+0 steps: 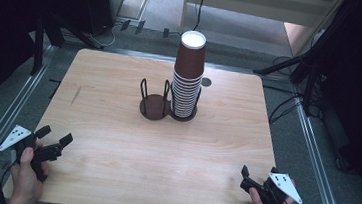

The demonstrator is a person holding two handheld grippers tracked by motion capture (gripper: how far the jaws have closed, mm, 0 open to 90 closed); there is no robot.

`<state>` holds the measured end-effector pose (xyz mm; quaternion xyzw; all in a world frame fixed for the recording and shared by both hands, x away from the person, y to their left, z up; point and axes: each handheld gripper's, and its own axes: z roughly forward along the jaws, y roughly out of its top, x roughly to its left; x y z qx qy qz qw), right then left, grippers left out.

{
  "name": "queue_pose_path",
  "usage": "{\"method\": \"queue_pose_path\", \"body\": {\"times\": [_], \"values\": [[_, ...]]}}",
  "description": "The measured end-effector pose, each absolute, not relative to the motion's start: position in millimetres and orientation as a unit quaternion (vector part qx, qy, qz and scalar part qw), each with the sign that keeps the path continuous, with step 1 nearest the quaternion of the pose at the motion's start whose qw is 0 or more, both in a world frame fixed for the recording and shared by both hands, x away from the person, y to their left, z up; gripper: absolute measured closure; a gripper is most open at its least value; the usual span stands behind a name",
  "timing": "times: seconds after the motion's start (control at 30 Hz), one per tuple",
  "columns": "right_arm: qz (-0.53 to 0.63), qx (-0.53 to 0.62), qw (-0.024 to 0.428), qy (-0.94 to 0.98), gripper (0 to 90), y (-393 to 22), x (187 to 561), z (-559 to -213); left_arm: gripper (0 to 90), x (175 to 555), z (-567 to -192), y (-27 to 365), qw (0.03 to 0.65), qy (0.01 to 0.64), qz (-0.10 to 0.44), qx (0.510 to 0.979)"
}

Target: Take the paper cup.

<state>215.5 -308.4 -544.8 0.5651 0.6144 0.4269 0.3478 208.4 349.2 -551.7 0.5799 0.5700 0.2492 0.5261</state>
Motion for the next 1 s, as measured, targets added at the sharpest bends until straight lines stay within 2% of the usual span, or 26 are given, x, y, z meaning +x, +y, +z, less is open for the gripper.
{"method": "queue_pose_path", "body": {"times": [0.2, 0.33, 0.7, 1.0], "values": [[0.426, 0.551, 0.35, 0.627, 0.0, -304, 215, -542, 1.6, 209, -552, 345, 0.519, 0.569, 0.256, 0.584], [0.443, 0.556, 0.331, 0.62, 0.0, -302, 219, -538, 1.6, 209, -553, 344, 0.517, 0.568, 0.261, 0.584], [0.456, 0.534, 0.337, 0.628, 0.0, -278, 224, -513, 1.6, 209, -553, 341, 0.509, 0.563, 0.265, 0.595], [0.464, 0.524, 0.325, 0.636, 0.0, -260, 237, -498, 1.6, 210, -552, 339, 0.501, 0.563, 0.267, 0.601]]}}
